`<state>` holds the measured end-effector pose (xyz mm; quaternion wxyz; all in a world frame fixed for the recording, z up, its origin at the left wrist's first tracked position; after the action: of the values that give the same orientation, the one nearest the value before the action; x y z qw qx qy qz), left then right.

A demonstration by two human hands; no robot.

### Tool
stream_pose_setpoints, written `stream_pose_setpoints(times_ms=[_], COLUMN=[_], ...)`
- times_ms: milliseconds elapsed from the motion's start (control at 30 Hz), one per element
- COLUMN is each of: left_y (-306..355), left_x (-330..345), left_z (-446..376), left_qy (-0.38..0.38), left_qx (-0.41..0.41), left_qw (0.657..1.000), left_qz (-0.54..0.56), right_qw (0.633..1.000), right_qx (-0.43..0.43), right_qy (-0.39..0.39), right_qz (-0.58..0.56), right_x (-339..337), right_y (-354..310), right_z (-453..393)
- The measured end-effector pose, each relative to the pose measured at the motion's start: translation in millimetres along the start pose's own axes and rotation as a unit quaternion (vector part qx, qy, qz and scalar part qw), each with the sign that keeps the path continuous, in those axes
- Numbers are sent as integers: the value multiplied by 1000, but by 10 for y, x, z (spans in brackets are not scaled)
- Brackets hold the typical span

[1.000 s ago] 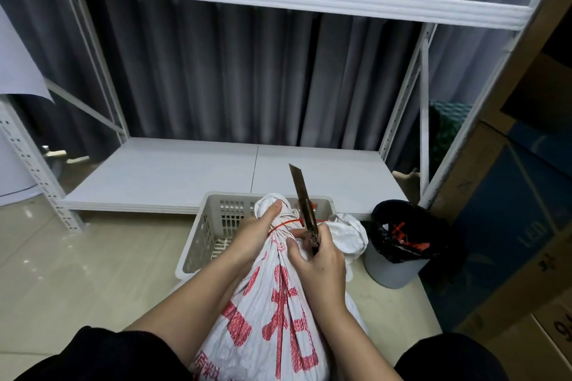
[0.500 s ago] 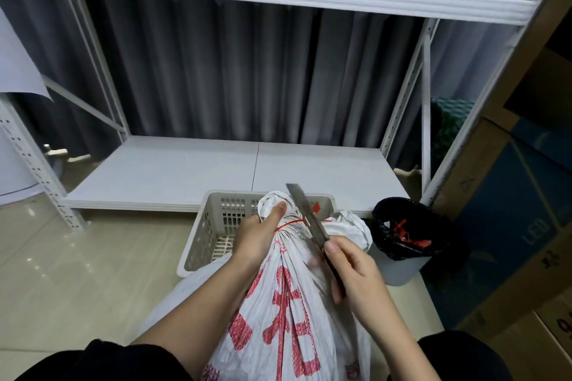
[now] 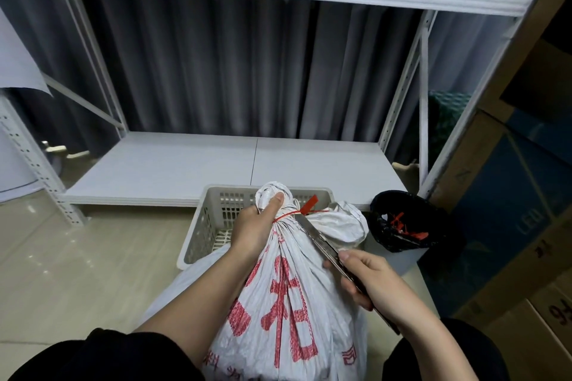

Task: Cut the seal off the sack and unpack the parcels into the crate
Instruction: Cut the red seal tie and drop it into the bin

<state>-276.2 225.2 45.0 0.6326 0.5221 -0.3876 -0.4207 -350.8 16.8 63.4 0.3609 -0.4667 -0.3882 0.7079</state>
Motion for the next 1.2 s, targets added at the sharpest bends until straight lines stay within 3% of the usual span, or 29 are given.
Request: stream_pose_setpoints(times_ms=[400,633,800,1200], left_y=[28,34,1,3], left_x=[-16,3,7,58], left_z=[28,33,-21,-1], left_qy=[-10,-44,-15,-18], left_qx=[12,-11,-12,11], left_qw=[1000,999,1000,999], left_qz=[-24,-13,-25,-31], right_qw=[995,996,986,990], right_qx=[-10,-85,-143,-129], right_qy=[-20,25,73,63], right_qz=[-96,-18,52,-2], right_x=[178,170,191,249], right_y=[65,96,145,268], right_z=[-48,-57,-59,-90])
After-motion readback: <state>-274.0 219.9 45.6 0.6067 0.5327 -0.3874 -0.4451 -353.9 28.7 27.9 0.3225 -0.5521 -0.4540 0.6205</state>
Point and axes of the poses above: each hand's wrist, its own z-axis away from the middle knuckle, its own x-axis out of the palm, y = z × x, the point moved 5 cm from there along -z, towards the middle knuckle, and after that the axes turned 14 degrees about z, right-handed, at the moved point
